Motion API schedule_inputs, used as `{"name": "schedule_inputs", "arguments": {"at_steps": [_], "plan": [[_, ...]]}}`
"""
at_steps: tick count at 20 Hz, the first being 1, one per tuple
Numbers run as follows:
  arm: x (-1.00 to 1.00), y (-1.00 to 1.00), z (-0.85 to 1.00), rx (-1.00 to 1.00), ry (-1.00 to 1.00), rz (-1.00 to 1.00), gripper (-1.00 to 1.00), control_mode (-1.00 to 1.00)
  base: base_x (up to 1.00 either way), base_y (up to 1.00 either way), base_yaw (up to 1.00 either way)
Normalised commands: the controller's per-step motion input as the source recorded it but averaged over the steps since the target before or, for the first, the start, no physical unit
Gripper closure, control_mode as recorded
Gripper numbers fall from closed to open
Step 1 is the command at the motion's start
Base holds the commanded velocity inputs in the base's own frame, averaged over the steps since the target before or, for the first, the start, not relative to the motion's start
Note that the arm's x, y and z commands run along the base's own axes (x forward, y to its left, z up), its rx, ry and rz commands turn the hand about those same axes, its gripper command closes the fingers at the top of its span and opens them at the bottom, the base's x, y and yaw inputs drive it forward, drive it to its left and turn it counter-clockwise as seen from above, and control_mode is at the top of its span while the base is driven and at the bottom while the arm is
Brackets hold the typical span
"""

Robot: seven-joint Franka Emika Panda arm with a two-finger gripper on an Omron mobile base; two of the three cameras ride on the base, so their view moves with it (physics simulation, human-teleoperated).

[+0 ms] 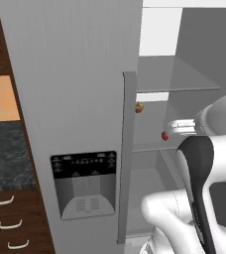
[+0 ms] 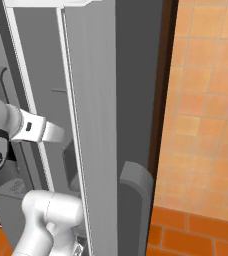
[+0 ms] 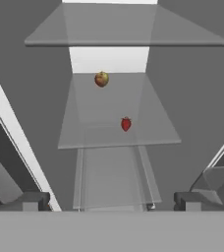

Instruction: Take the strawberry from the fridge and place it on top of the pancake, located on the dining counter.

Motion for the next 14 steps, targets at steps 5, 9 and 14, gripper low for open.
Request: {"name": "schedule_inputs", "arguments": {"at_steps": [5, 9, 14], "plan": [[0.31, -0.44, -0.33, 0.00, 0.03, 0.00, -1.00, -1.00, 0.00, 0.00, 0.00], [0.33, -0.28, -0.17, 0.00, 0.09, 0.00, -1.00, -1.00, 0.00, 0.00, 0.00], [0.46, -0.03, -0.20, 0.00, 0.13, 0.01, -1.00, -1.00, 0.00, 0.00, 0.00]]}}
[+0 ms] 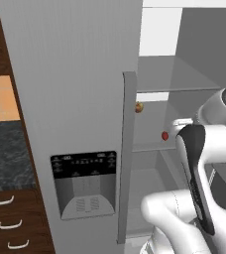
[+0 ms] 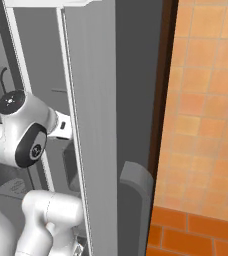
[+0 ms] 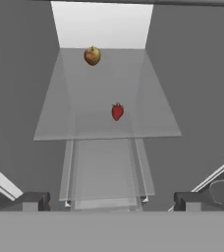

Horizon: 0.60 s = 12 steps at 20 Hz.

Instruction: Take the strawberry from the fridge and place it on top of the pancake, located on the dining counter.

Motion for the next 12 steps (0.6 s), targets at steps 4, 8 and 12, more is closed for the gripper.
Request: {"name": "schedule_inputs", "arguments": {"at_steps": [4, 8, 12], "plan": [[0.08, -0.02, -0.41, 0.00, -0.09, 0.03, -1.00, -1.00, 0.00, 0.00, 0.00], [0.27, -0.22, -0.39, 0.00, 0.00, 0.01, -1.00, -1.00, 0.00, 0.00, 0.00], [0.54, -0.33, -0.20, 0.00, 0.03, 0.01, -1.00, -1.00, 0.00, 0.00, 0.00]]}}
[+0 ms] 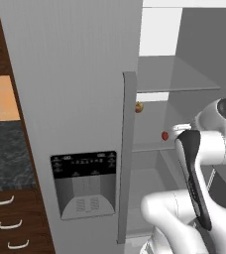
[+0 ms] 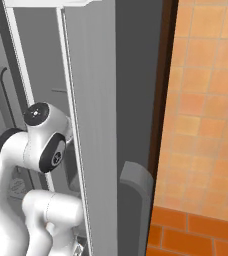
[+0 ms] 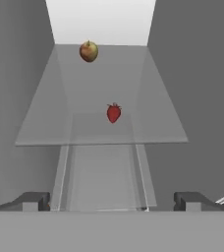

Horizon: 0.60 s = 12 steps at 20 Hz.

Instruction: Take the strawberry from the fridge and place it on top of the pancake, located on the dining counter.

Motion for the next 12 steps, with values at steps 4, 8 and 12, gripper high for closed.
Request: {"name": "schedule_inputs", "arguments": {"at_steps": [4, 8, 12], "plan": [[0.61, -0.36, -0.22, 0.00, 0.07, 0.04, -1.00, -1.00, 0.00, 0.00, 0.00], [0.48, -0.17, -0.35, 0.00, 0.00, 0.02, -1.00, -1.00, 0.00, 0.00, 0.00], [0.49, -0.03, -0.39, 0.00, 0.00, 0.00, -1.00, -1.00, 0.00, 0.00, 0.00]]}}
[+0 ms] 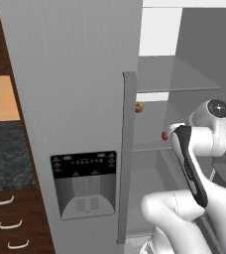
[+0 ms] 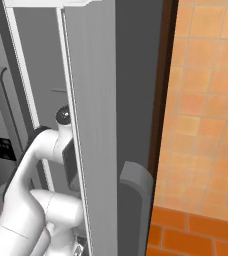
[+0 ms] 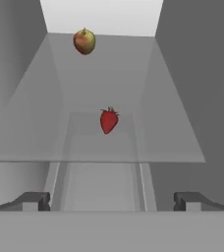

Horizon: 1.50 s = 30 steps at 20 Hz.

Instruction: Take the strawberry from the fridge and place it on top of the pancake, located on the dining counter.

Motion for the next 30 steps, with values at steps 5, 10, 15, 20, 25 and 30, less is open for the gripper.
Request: {"name": "schedule_inputs", "arguments": {"at_steps": [5, 10, 15, 20, 25, 30], "plan": [[0.65, 0.00, -0.33, 0.00, 0.00, 0.00, -1.00, -1.00, 0.00, 0.00, 0.00], [0.57, -0.05, -0.14, 0.00, 0.03, 0.00, -1.00, -1.00, 0.00, 0.00, 0.00], [0.47, -0.03, -0.30, 0.00, 0.02, 0.01, -1.00, -1.00, 0.00, 0.00, 0.00], [0.56, -0.03, -0.39, 0.00, 0.00, 0.01, -1.00, -1.00, 0.00, 0.00, 0.00], [0.15, -0.01, -0.15, 0.00, 0.03, 0.00, -1.00, -1.00, 0.00, 0.00, 0.00], [0.00, 0.00, -0.09, 0.00, 0.11, 0.00, -1.00, -1.00, 0.00, 0.00, 0.00]]}}
